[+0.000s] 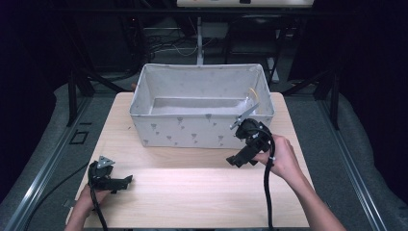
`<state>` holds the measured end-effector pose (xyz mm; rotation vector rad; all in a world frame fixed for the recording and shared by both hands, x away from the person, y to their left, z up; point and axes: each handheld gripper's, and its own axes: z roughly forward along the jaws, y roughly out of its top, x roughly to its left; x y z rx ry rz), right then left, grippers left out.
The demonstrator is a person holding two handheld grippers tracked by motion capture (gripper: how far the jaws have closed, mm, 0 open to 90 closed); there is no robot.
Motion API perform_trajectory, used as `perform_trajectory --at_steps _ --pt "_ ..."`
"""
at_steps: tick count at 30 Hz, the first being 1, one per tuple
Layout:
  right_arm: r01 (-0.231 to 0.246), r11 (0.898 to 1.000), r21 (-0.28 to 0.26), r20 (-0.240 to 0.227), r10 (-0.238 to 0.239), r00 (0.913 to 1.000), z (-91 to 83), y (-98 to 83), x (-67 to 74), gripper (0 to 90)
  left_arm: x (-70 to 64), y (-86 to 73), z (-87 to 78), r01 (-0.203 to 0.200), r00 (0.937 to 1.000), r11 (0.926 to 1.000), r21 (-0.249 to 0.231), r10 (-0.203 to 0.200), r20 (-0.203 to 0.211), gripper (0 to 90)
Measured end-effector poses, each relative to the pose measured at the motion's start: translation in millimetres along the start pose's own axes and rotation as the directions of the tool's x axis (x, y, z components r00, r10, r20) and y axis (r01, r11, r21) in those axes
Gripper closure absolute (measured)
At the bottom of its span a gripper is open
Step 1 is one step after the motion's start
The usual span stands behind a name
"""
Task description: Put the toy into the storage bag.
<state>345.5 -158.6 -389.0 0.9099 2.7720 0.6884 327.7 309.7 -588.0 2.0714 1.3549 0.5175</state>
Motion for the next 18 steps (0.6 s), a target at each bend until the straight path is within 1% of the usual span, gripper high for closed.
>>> perform_trajectory --at_steps 5,6,7,9,11,15,16,18 --pt "-0.006 0.999 0.038 -0.026 0.007 0.9996 26.2 -17.1 5.2 0.0 0.0 0.0 0.0 0.000 1.0000 1.0000 0.000 0.000 0.000 0.0" --pt "-0.010 0.999 0.040 -0.027 0.011 0.9996 30.1 -20.3 5.5 0.0 0.0 0.0 0.0 -0.001 1.0000 1.0000 -0.001 0.001 0.000 0.0" --pt "-0.017 0.999 0.040 -0.039 0.018 0.9991 34.3 -23.0 5.8 0.0 0.0 0.0 0.1 0.000 1.0000 1.0000 0.000 0.000 0.000 0.0" --pt "-0.020 0.998 0.051 -0.030 0.021 0.9993 41.4 -27.3 7.1 0.0 0.0 0.1 0.1 0.000 1.0000 1.0000 0.000 0.000 0.000 0.0" --pt "-0.024 0.998 0.061 -0.036 0.027 0.9990 46.2 -31.3 6.8 0.1 -0.1 0.1 0.1 0.000 1.0000 1.0000 0.000 0.000 0.000 0.0" --pt "-0.031 0.997 0.070 -0.028 0.033 0.9991 52.5 -38.1 6.0 1.7 0.2 0.3 0.0 -0.003 1.0000 1.0000 0.002 0.003 0.003 0.0" --pt "-0.025 0.997 0.076 -0.023 0.027 0.9994 52.4 -38.9 5.4 2.2 0.2 0.4 0.1 -0.003 1.0000 1.0000 0.002 0.003 0.003 0.0" --pt "-0.029 0.997 0.072 -0.022 0.031 0.9993 54.4 -41.4 3.1 2.6 0.1 0.5 0.1 -0.003 1.0000 1.0000 0.003 0.003 0.003 0.0"
